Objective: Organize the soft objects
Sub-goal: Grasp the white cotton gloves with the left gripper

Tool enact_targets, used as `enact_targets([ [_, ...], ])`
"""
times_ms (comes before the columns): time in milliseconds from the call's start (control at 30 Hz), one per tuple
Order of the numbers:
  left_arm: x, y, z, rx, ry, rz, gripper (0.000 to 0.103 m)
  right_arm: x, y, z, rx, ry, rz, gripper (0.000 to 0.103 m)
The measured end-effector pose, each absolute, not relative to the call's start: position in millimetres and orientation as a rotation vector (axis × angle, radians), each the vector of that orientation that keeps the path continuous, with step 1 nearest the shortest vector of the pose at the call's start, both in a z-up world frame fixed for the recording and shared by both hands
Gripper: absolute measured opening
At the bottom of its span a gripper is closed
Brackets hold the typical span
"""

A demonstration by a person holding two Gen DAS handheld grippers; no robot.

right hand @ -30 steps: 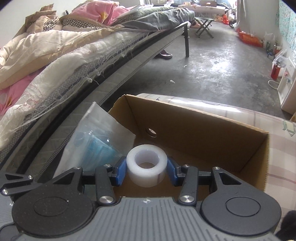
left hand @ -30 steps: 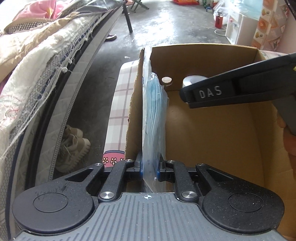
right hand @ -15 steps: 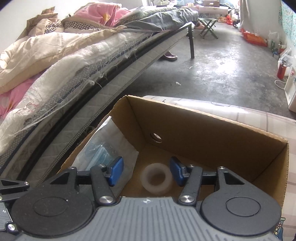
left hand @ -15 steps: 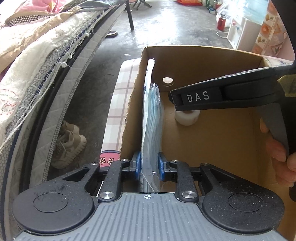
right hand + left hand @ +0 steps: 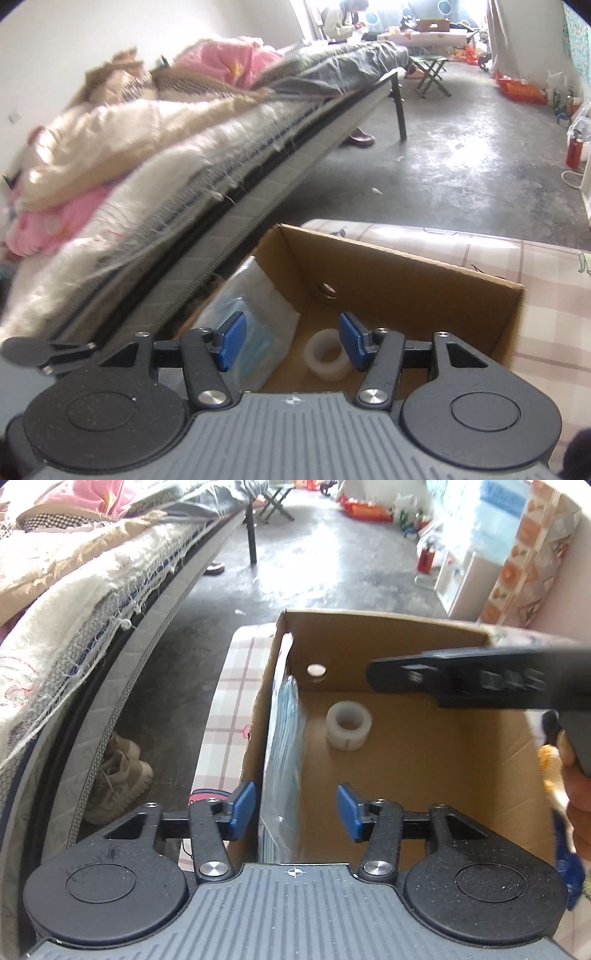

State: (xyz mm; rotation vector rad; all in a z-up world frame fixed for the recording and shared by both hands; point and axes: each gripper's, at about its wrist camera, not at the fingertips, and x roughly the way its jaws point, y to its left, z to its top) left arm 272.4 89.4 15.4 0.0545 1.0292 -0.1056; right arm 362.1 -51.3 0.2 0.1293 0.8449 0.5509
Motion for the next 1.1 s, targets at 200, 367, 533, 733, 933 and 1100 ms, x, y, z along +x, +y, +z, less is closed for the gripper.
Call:
enact_targets([
  [200, 247, 91, 43, 0.059, 0.95, -0.102, 0.07, 319, -88, 31, 0.21, 0.763, 0.621, 0.064],
  [367, 216, 93, 70, 0.048, 0.891, -0.123, 0.071, 272, -119, 57, 0.269, 0.695, 0.667, 0.069],
  [533, 175, 92, 99, 0.045, 0.831, -0.157, 0.078, 214, -153, 83, 0.305, 0.618, 0.683, 0.072],
  [733, 115, 75, 120, 0.075, 0.746, -0.265, 0.09, 130, -209, 99, 0.313, 0.542, 0.622, 0.076],
  [933, 69, 42, 107, 0.044, 0.716, -0.423, 0.095, 54, -263, 84, 0.364, 0.55, 0.517, 0.076],
  [1100, 52, 1, 80, 0.031, 0.704, -0.528, 0.095, 7, -300, 56, 0.461, 0.546, 0.422, 0.076],
])
